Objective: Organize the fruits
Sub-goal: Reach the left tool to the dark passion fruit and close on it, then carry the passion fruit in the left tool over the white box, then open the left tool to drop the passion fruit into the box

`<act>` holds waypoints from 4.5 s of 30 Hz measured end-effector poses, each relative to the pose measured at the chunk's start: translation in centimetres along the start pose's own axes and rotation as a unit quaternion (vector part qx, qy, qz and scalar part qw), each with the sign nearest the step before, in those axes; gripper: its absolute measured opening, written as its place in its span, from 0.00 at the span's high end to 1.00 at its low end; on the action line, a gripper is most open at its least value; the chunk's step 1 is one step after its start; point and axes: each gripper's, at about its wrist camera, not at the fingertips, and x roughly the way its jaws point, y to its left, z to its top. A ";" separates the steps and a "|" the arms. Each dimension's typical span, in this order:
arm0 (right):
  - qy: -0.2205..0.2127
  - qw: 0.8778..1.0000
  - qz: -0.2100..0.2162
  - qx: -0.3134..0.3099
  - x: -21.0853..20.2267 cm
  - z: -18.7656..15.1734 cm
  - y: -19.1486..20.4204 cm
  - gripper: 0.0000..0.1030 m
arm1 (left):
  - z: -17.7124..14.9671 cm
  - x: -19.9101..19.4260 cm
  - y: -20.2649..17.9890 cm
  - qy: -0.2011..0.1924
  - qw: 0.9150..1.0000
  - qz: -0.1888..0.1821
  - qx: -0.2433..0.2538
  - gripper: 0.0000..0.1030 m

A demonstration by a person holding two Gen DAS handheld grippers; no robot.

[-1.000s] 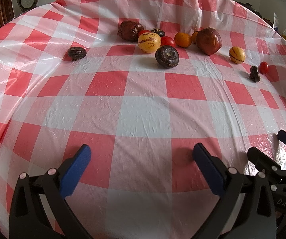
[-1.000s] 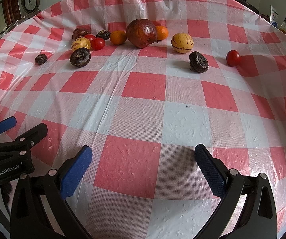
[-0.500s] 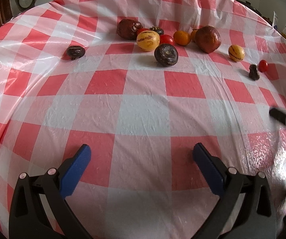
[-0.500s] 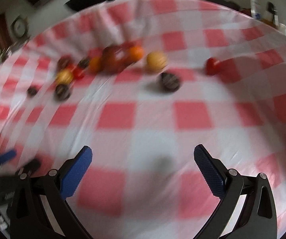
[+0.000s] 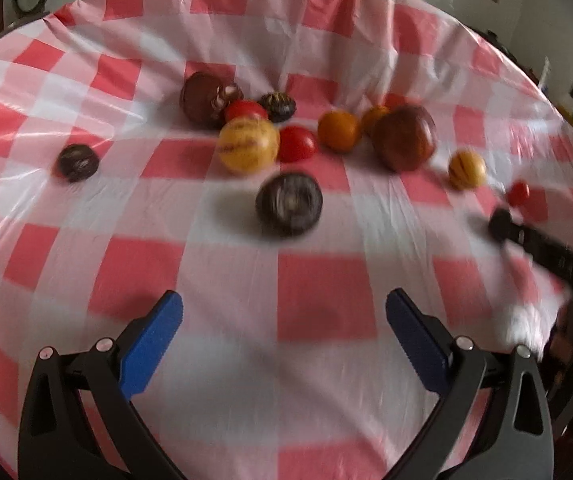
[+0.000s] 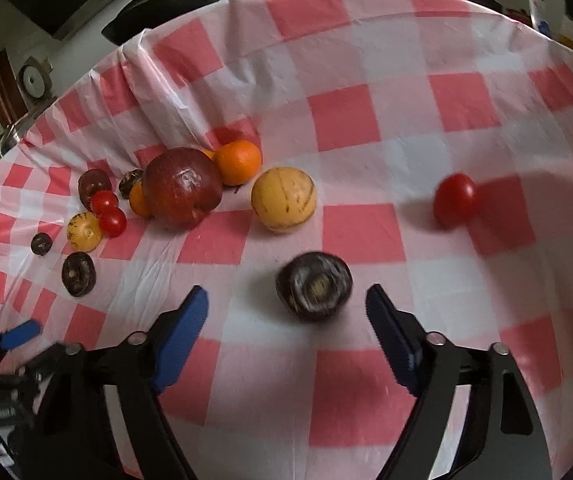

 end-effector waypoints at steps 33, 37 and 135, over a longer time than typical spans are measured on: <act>-0.027 0.998 0.004 0.049 0.7 -0.4 -2.1 0.70 | 2.5 1.6 1.8 -0.053 0.997 0.009 -0.059 0.60; -0.036 0.998 0.009 0.053 0.5 -0.6 -2.0 0.70 | 2.0 0.7 2.0 -0.065 0.996 0.013 -0.061 0.60; 0.202 0.691 0.213 -0.661 -7.4 -52.5 49.1 0.69 | -45.5 -18.5 39.4 0.142 0.868 0.307 -0.363 0.59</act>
